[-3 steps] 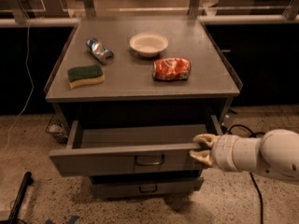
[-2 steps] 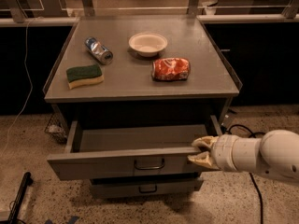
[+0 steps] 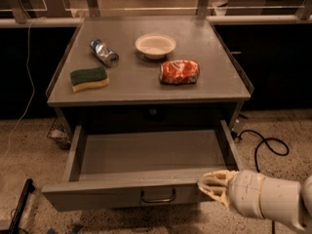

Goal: Open top drawer

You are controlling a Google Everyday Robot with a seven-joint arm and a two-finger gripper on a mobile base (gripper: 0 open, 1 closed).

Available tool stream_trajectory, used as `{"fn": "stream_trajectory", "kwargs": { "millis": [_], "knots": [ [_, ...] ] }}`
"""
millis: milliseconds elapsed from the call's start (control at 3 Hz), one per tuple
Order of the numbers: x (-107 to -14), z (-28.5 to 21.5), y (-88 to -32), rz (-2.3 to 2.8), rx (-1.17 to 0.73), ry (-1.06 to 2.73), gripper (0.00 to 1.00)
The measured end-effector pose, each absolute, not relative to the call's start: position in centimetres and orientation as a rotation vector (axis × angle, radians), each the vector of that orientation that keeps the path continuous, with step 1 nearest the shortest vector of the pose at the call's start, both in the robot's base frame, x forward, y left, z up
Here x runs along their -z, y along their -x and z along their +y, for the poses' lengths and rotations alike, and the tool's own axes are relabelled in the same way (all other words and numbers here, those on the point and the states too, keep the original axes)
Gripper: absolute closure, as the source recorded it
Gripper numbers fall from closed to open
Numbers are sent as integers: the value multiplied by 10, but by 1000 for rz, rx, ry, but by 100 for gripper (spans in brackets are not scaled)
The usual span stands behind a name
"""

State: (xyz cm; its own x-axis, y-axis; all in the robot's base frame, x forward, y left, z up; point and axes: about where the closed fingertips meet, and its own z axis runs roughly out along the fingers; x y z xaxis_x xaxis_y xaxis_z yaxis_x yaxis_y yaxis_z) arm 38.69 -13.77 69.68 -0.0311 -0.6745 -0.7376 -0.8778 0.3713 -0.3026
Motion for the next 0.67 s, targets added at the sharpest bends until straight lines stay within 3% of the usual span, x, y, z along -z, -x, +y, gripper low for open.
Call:
{"fn": "stream_trajectory", "kwargs": {
  "millis": [333, 667],
  "knots": [
    [-703, -153, -370, 1744, -260, 1365, 82],
    [-702, -154, -370, 1745, -258, 1365, 51]
  ]
}}
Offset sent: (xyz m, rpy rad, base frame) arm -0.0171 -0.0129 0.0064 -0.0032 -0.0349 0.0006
